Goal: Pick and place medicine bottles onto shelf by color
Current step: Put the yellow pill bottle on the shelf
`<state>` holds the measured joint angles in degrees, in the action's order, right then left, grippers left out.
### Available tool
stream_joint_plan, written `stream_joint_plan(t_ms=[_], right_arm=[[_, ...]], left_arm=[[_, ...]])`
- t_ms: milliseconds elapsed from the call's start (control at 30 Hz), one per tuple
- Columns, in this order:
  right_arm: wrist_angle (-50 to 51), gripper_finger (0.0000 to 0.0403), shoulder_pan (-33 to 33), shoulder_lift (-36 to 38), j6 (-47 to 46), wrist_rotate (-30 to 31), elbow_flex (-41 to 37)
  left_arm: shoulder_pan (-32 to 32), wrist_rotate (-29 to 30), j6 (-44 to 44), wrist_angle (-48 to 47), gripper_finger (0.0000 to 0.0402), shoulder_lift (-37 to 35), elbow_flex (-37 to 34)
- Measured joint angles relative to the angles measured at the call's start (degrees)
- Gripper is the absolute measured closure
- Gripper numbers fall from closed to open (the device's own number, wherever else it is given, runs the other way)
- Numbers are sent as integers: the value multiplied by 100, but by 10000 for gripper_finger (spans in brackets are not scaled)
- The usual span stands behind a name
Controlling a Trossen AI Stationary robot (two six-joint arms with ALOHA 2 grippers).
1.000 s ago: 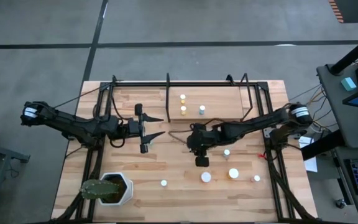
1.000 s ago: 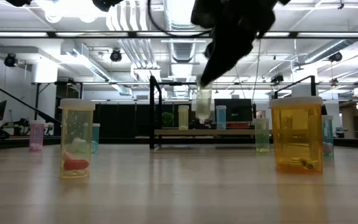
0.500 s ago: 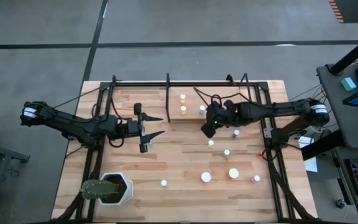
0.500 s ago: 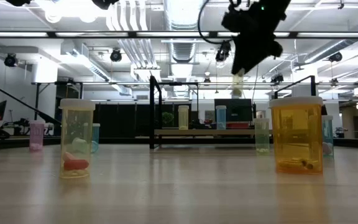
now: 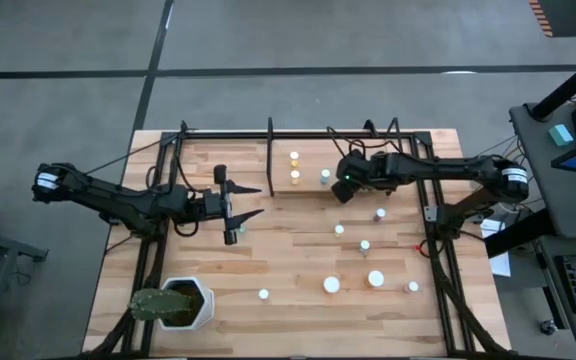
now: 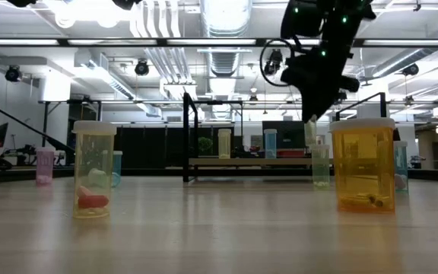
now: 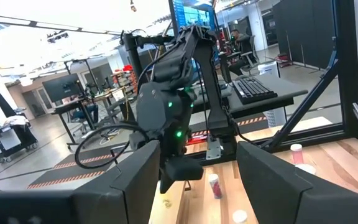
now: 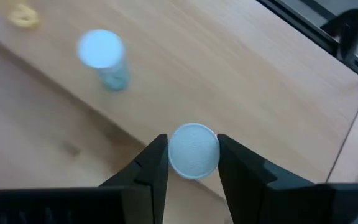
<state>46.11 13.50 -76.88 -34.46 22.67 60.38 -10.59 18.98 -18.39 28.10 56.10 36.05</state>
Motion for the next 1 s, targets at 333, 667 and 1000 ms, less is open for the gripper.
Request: stream_joint_plan(t_ms=[333, 667, 1000], right_arm=[[-531, 293, 257, 0, 18, -15, -407], [-663, 290, 255, -2, -14, -55, -478], [-1159, 292, 251, -39, 127, -226, -501]], left_arm=[[0, 0, -2, 0, 203, 0, 0], [0, 0, -3, 2, 203, 0, 0], [0, 0, -2, 4, 203, 0, 0]])
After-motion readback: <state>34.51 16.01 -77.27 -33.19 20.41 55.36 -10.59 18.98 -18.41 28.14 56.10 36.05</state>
